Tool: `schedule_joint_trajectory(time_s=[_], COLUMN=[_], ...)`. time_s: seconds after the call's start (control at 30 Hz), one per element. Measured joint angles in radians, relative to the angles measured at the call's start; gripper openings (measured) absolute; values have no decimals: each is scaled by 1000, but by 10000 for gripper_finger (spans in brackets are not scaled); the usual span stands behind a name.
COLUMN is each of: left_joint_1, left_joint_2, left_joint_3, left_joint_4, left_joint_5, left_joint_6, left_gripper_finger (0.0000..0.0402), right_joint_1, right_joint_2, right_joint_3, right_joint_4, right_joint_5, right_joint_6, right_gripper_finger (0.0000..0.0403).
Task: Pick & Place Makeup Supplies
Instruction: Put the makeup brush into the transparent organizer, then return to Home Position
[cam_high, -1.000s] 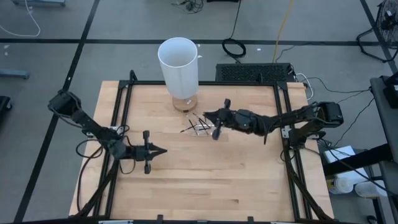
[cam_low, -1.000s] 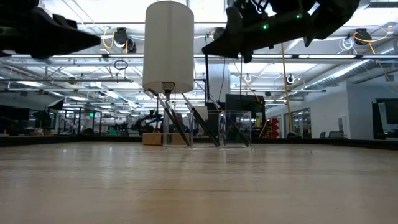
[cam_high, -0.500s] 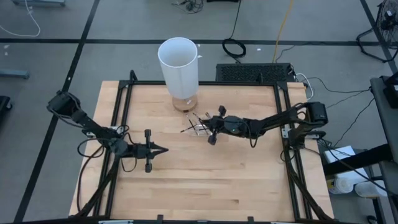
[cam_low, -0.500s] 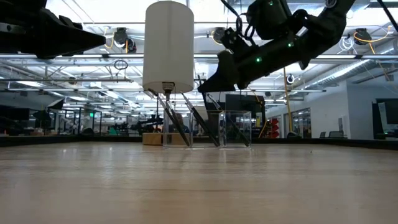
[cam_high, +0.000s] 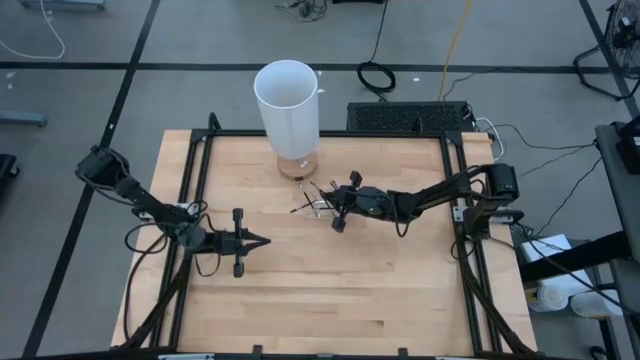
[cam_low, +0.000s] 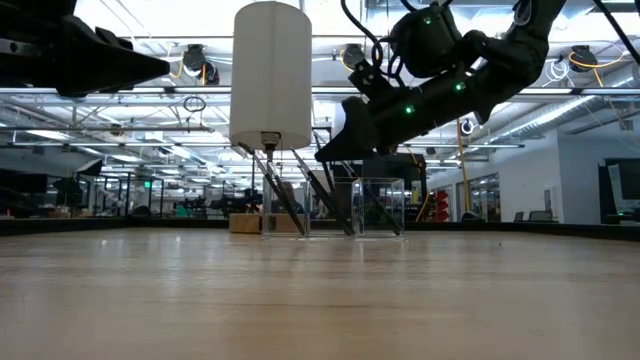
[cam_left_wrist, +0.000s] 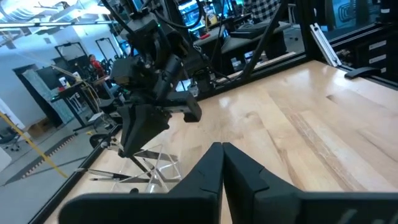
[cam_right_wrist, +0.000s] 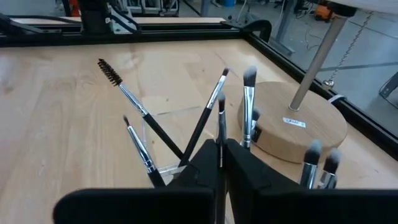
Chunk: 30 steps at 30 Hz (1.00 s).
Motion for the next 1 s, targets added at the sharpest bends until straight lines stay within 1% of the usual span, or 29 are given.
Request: schedule_joint_trajectory(time_s=[0.17, 0.4, 0.6, 0.73, 0.8, 0.9, 1.0], left_joint_1=[0, 0, 0, 0, 0, 0, 0], left_joint_2=[0, 0, 0, 0, 0, 0, 0], left_joint_3=[0, 0, 0, 0, 0, 0, 0], left_joint_4=[-10, -16, -16, -22, -22, -6, -3], left_joint_5=[0, -2, -3, -3, -3, -4, -4], left_joint_6=[-27, -29, -43, -67, -103, -127, -124], left_gripper_finger=[35, 37, 37, 37, 37, 37, 37], right_joint_1=[-3, -18, -15, 6, 23, 49, 85], right_joint_2=[5, 4, -3, -58, -111, -203, -288], right_joint_3=[-5, -4, -4, 5, 6, 6, 6], right_joint_4=[-27, -17, 31, 30, -8, -96, -172], right_joint_5=[0, 1, 1, 0, -17, -99, -216], right_joint_6=[20, 34, 10, -38, -62, -95, -103], right_gripper_finger=[41, 94, 121, 124, 120, 107, 84])
